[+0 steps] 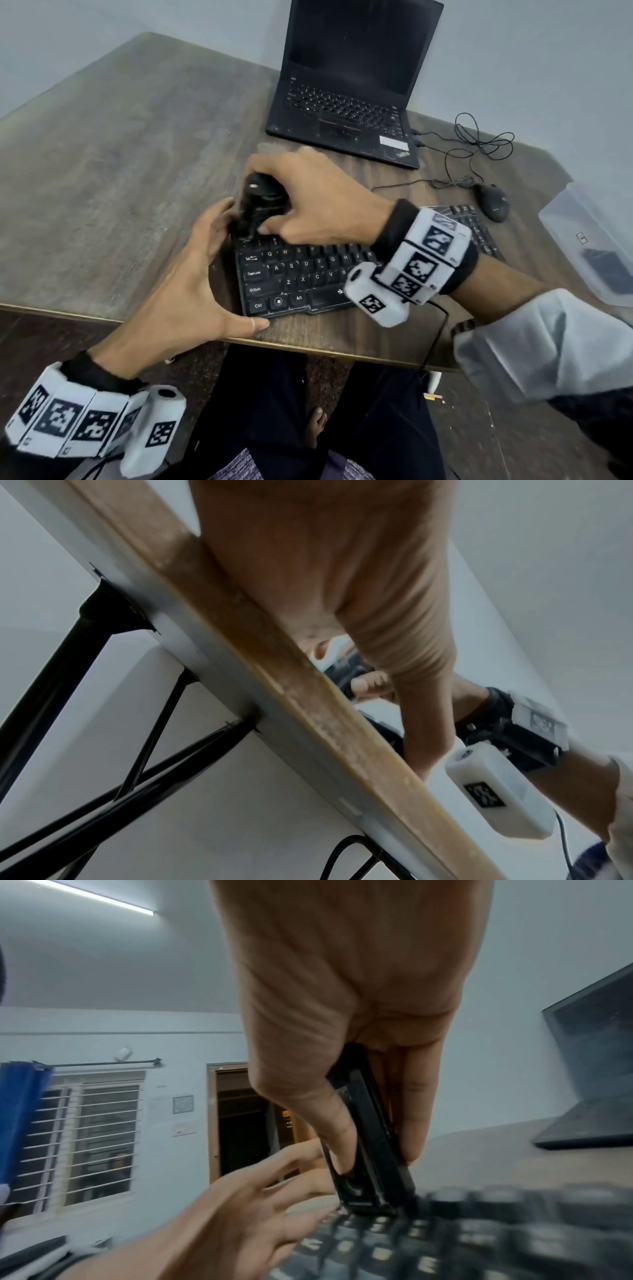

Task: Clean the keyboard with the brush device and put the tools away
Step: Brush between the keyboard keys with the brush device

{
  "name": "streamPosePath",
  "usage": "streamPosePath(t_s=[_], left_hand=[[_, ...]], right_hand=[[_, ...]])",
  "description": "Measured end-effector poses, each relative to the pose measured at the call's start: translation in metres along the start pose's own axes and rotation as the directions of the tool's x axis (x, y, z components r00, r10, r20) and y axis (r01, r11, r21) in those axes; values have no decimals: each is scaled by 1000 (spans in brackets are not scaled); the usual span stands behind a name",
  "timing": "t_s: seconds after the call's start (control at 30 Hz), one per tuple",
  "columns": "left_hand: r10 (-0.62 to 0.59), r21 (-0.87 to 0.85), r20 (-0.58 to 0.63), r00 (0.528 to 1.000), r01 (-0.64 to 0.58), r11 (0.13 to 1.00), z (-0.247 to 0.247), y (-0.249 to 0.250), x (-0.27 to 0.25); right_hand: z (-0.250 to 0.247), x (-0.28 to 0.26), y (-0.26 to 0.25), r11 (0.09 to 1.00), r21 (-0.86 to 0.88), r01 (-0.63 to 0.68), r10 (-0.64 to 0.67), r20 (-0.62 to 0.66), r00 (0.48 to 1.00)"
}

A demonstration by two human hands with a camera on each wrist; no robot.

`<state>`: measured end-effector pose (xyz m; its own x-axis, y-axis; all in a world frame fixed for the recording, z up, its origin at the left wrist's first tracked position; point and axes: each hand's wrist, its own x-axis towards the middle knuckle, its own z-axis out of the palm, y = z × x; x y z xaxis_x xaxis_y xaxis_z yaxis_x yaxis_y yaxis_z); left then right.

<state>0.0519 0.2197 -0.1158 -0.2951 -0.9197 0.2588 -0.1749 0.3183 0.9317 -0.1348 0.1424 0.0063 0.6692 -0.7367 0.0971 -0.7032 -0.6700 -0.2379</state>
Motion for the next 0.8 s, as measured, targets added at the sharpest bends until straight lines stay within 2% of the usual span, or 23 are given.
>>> streamPosePath(t_s=[0.1, 0.17, 0.3, 0.4, 0.5, 0.67, 0.8], left_hand=[[-4, -10, 5, 1000, 4, 1000, 0, -3, 0], [-2, -15, 7, 1000, 2, 1000, 0, -3, 0], [-5, -14, 3, 1000, 5, 1000, 0, -3, 0], [5, -13, 9, 1000, -5, 1000, 1, -3, 1], [19, 4, 10, 1000, -19, 1000, 0, -6, 1], [4, -8, -1, 1000, -4, 1000, 0, -7, 2], [33, -18, -11, 999, -34, 999, 2, -2, 2]], right_hand=[[-17, -36, 42, 988, 15, -157, 157, -5, 988], [-29, -67, 75, 962, 19, -273, 273, -43, 961], [-49, -120, 134, 865, 13, -501, 499, -119, 858], [-54, -139, 153, 822, 61, -566, 567, -174, 805], [-46, -120, 133, 863, 96, -496, 505, -154, 849], [-9, -57, 45, 970, 131, -207, 217, -69, 974], [12, -30, -2, 989, 137, -49, 59, -71, 996]])
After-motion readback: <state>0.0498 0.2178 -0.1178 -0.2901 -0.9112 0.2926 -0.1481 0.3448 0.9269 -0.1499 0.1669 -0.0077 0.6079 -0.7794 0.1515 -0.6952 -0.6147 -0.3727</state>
